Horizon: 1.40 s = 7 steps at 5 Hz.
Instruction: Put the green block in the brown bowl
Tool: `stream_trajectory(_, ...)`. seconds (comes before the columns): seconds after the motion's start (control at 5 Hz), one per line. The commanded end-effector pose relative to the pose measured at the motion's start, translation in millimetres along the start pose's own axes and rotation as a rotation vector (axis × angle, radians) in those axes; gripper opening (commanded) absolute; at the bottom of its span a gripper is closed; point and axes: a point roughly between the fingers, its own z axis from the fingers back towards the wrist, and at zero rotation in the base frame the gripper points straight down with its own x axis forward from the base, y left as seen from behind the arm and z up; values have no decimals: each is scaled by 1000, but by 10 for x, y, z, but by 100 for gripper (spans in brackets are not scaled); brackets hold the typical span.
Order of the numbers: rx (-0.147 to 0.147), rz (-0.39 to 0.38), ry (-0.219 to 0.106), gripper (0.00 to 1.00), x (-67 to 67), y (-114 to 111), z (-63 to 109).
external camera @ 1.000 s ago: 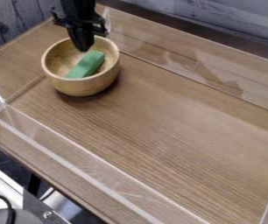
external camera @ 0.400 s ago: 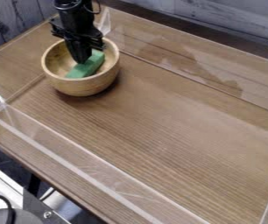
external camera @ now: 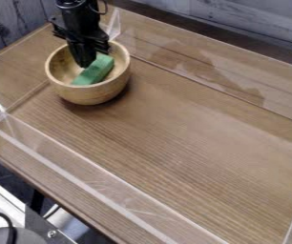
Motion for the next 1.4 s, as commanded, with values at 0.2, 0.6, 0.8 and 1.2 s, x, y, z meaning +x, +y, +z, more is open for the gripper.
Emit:
stream_trajectory(0.2, 61, 25, -41, 0, 126, 87, 215)
stream_trajectory(0.6, 64, 51, 1, 0, 94, 76, 139)
stream_trajectory(0.8, 67, 42, 19, 100, 64, 93, 143)
stream_trajectory(1.2, 86, -35, 25, 100, 134, 22, 225)
